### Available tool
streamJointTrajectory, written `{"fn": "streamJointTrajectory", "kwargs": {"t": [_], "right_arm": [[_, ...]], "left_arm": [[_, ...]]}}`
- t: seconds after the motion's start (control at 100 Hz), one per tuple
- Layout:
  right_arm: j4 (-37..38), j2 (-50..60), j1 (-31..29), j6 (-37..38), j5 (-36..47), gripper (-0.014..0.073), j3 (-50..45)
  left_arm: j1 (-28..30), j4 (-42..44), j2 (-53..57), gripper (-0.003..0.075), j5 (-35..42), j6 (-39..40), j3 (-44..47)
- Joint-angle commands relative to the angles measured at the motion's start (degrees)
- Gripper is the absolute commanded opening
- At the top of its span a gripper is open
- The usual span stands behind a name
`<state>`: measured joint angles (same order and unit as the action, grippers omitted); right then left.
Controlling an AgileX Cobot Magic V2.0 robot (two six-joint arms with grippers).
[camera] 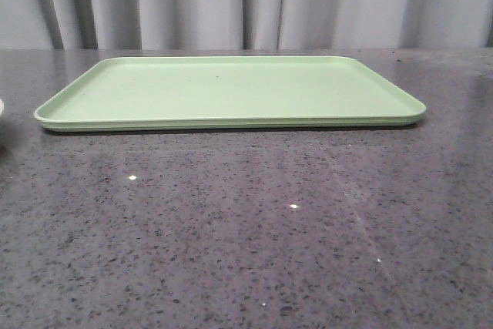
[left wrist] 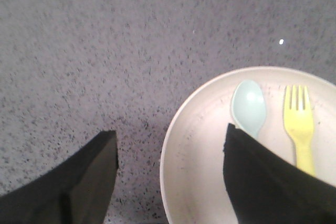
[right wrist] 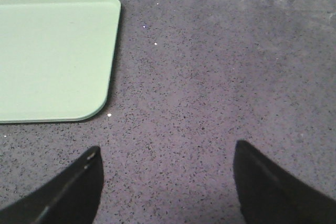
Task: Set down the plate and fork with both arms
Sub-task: 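Grasp the cream plate's rim with the left gripper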
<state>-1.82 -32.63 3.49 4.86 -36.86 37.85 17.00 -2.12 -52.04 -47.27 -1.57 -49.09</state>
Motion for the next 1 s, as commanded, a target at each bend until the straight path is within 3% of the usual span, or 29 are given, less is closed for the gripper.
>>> {"fn": "streamJointTrajectory", "kwargs": {"t": [0.0, 0.48, 0.99], "right_arm": [[-0.1, -0.6, -0.3, -0.4, 3.4, 0.0526, 2.0], [-0.1, -0.6, -0.3, -0.4, 3.6, 0.0526, 2.0], [-0.1, -0.6, -0.3, -0.4, 3.7, 0.0526, 2.0]], "left_arm": [[0.1, -0.8, -3.3, 0.0423, 1.9, 0.4, -2.0], [0.1, -0.7, -16.8, 0.0420, 0.1, 0.0, -2.0], [0.1, -0.2, -20.7, 0.0413, -0.3, 0.0, -2.0]]}}
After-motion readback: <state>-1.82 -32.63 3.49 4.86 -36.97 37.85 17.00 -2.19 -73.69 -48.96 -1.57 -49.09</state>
